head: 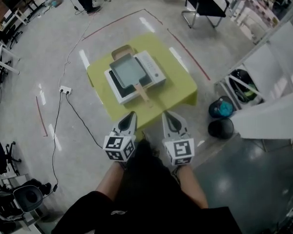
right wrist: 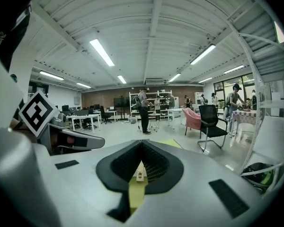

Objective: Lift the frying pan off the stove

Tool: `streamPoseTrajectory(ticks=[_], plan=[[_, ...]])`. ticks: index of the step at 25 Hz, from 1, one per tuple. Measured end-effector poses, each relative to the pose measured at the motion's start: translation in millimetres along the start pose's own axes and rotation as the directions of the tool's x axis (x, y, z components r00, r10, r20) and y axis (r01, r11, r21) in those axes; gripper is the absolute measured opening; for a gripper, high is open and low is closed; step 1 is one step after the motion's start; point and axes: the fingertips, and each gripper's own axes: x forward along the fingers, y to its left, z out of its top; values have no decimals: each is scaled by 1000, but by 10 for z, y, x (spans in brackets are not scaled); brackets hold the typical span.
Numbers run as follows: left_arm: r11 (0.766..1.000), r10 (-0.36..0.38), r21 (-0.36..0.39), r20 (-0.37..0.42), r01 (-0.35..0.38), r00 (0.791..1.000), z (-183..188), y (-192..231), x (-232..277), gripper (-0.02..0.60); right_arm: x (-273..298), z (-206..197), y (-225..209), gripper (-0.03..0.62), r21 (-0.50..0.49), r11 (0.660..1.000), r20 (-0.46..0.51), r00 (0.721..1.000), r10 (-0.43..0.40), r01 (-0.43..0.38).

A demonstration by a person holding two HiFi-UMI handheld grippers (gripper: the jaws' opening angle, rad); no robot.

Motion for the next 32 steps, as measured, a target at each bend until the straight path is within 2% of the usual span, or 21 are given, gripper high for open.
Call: streamPoseTrajectory(ticks=[10, 18, 22, 28, 32], plan=[[989, -5, -148, -75, -6, 997, -178, 503, 650, 44, 590, -142, -66, 15, -27, 998, -99, 994, 48, -51], [964, -36, -268, -143, -4, 989, -443, 717, 1072, 44, 926, -219, -57, 15, -69, 992, -196, 977, 86, -102], [940, -23, -340, -158, -33, 987, -584, 699, 1146, 44, 986, -280, -131, 15, -68, 987, -228, 965, 128, -147], [900, 83, -415, -141, -135, 987, -694, 740, 1178, 45, 1121, -316, -275, 15, -81, 959, -219, 944, 248, -271], [862, 131, -476, -122, -174, 984, -769, 667, 1115, 46, 1084, -322, -339, 15, -87, 930, -231, 916, 329, -356]])
